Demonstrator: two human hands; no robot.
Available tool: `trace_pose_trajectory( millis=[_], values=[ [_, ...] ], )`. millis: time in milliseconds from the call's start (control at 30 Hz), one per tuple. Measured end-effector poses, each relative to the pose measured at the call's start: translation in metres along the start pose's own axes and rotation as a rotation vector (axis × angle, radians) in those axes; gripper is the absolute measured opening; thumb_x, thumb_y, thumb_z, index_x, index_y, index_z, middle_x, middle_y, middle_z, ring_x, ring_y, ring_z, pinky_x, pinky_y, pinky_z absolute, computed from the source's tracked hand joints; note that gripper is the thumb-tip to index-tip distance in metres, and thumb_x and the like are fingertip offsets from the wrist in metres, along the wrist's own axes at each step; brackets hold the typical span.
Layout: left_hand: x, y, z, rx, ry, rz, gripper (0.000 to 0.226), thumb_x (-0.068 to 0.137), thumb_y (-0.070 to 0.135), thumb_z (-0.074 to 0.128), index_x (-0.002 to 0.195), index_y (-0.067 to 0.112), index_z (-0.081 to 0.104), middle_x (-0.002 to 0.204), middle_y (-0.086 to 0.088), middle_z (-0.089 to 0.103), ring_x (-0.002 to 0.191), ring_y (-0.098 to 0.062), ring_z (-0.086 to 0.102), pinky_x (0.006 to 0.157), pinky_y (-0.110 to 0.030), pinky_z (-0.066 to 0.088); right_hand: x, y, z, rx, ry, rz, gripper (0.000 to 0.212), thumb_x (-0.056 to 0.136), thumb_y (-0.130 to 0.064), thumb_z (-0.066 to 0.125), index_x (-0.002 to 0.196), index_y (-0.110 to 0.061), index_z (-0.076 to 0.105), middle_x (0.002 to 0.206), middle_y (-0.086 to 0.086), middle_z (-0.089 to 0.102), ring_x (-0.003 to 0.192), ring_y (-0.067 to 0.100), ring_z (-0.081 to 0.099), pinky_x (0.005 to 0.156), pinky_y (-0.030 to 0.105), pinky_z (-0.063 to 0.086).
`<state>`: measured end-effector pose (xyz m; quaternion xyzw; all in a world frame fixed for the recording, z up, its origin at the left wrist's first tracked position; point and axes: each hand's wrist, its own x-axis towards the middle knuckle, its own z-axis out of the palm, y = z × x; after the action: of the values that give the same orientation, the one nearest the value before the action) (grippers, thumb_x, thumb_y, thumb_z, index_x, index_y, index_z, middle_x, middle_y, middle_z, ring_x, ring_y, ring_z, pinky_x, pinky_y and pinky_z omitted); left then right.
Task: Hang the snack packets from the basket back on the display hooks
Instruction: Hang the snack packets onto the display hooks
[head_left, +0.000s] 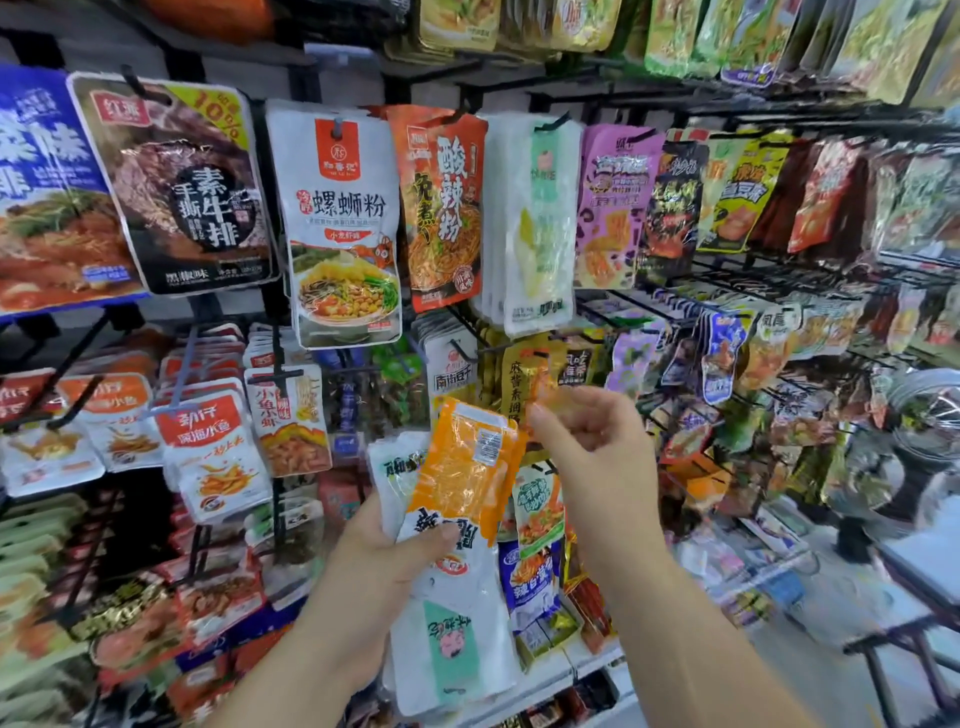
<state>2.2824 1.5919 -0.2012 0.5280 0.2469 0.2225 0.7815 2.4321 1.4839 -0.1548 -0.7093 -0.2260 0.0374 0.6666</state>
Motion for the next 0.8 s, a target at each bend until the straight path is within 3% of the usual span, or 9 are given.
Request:
trace_pose_trajectory(
  millis=[133,233,333,400,500,567,633,733,800],
  values=[
    [-0.002,-0.012,0.015,0.051,-0.047,-0.007,0.054,0.076,0.002,0.082,0.124,0.022,0.07,0.116,-0.013,0.078,0.106,-0.038,0.075,0.099,-0.061,0.054,-0.017,0.035,0.002,-0.013,-0.203,0.234,0.068,0.055,-0.059,0.093,0.113,-0.045,0.059,0.098,0.005,0.068,0.085,0.016,0.07,0.071,0.047,0.06],
    [-0.007,-0.018,0.025,0.055,-0.045,-0.023,0.061,0.069,0.005,0.084,0.125,0.021,0.069,0.116,-0.011,0.078,0.106,-0.036,0.075,0.098,-0.058,0.054,-0.022,0.043,-0.009,0.091,-0.2,0.246,0.047,0.061,-0.044,0.094,0.099,-0.035,0.067,0.098,0.029,0.065,0.081,0.039,0.068,0.072,0.065,0.057],
    [-0.009,-0.022,0.031,0.033,-0.022,-0.046,0.059,0.075,0.009,0.086,0.13,0.02,0.067,0.119,-0.01,0.077,0.11,-0.036,0.073,0.099,-0.057,0.054,-0.026,0.047,-0.022,0.174,-0.171,0.257,0.036,0.081,-0.018,0.088,0.109,-0.024,0.066,0.099,0.026,0.072,0.093,0.05,0.07,0.077,0.064,0.059],
    [-0.01,-0.025,0.032,0.013,0.014,-0.055,0.044,0.087,0.006,0.079,0.128,0.019,0.068,0.117,-0.011,0.078,0.106,-0.036,0.074,0.093,-0.053,0.056,-0.028,0.049,-0.032,0.192,-0.148,0.253,0.031,0.088,-0.013,0.082,0.108,-0.025,0.064,0.097,0.024,0.073,0.092,0.049,0.07,0.078,0.064,0.059],
    [-0.02,-0.023,0.041,0.027,0.062,-0.042,0.034,0.095,-0.003,0.064,0.121,0.018,0.069,0.11,-0.011,0.079,0.096,-0.032,0.077,0.079,-0.043,0.057,-0.034,0.045,-0.045,0.204,-0.151,0.238,0.028,0.093,-0.01,0.076,0.111,-0.026,0.061,0.094,0.014,0.076,0.089,0.04,0.073,0.08,0.061,0.061],
    [-0.028,-0.022,0.048,0.064,0.09,-0.018,0.037,0.096,-0.006,0.062,0.122,0.019,0.068,0.109,-0.008,0.08,0.094,-0.028,0.078,0.074,-0.04,0.058,-0.036,0.045,-0.054,0.202,-0.154,0.231,0.028,0.093,-0.007,0.075,0.112,-0.02,0.06,0.09,0.011,0.075,0.077,0.035,0.072,0.067,0.052,0.061],
    [-0.037,-0.024,0.054,0.102,0.134,0.008,0.039,0.097,-0.006,0.062,0.123,0.023,0.068,0.111,-0.003,0.08,0.099,-0.025,0.077,0.079,-0.04,0.058,-0.038,0.048,-0.065,0.158,-0.148,0.208,0.024,0.091,-0.008,0.078,0.106,-0.015,0.061,0.087,0.014,0.072,0.069,0.031,0.066,0.056,0.047,0.056],
    [-0.051,-0.033,0.059,0.142,0.23,0.039,0.038,0.098,-0.002,0.064,0.119,0.03,0.069,0.108,0.006,0.08,0.099,-0.017,0.076,0.079,-0.036,0.057,-0.038,0.05,-0.083,0.085,-0.146,0.176,0.015,0.092,-0.017,0.077,0.094,-0.015,0.063,0.087,0.023,0.068,0.067,0.034,0.062,0.062,0.057,0.055],
    [-0.063,-0.038,0.06,0.14,0.292,0.034,0.038,0.098,0.003,0.068,0.122,0.032,0.067,0.109,0.01,0.08,0.103,-0.019,0.075,0.085,-0.038,0.058,-0.036,0.045,-0.095,0.018,-0.116,0.071,0.014,0.095,-0.023,0.073,0.089,-0.019,0.061,0.083,0.025,0.064,0.059,0.031,0.054,0.056,0.048,0.05]
  ],
)
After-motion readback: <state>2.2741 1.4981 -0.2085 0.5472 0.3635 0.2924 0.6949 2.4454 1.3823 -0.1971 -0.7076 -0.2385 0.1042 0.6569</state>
